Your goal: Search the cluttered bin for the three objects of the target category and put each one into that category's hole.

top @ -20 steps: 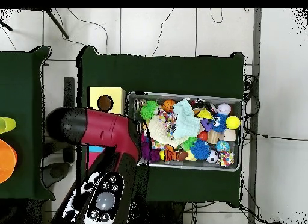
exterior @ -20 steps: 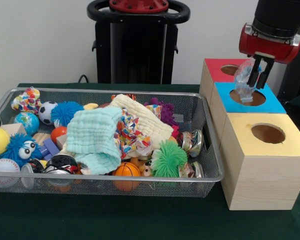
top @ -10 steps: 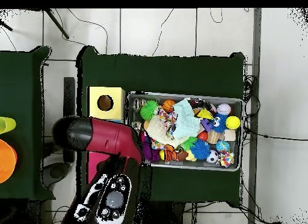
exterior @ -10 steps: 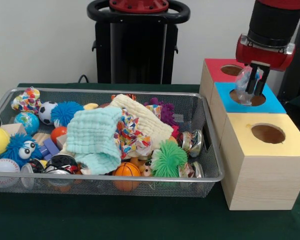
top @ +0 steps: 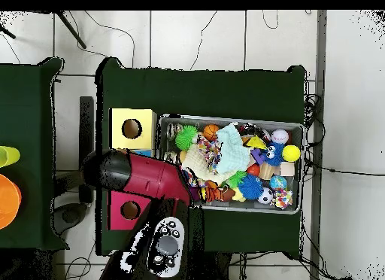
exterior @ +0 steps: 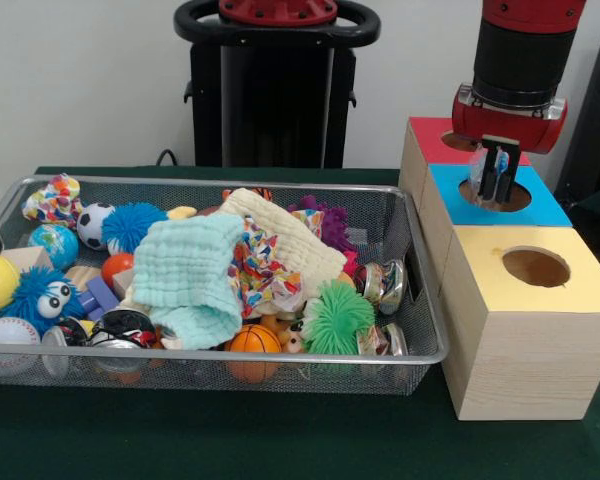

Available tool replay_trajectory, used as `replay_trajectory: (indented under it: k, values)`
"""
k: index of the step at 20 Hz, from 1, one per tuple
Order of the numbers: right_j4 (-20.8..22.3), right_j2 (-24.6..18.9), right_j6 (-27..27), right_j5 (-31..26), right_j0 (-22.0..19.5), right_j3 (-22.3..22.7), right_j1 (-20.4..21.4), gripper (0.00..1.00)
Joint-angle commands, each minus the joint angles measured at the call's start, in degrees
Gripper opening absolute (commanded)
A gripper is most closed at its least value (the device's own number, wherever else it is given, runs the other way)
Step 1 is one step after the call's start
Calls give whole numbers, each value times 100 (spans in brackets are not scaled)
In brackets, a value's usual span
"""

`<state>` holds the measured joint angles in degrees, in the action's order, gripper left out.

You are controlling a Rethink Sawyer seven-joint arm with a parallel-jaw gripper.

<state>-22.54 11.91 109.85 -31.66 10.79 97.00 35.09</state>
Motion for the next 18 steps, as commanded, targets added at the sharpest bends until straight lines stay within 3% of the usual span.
replay_trajectory:
  k: [1,4,13,18]
  values:
    - [587,-889,-225,657,-436,937,-31,0]
    - [807,-991,-244,847,-573,1034,0,0]
    - [1674,-689,91,1613,-651,903,-313,0]
    - [1863,-745,178,1583,-713,898,-307,0]
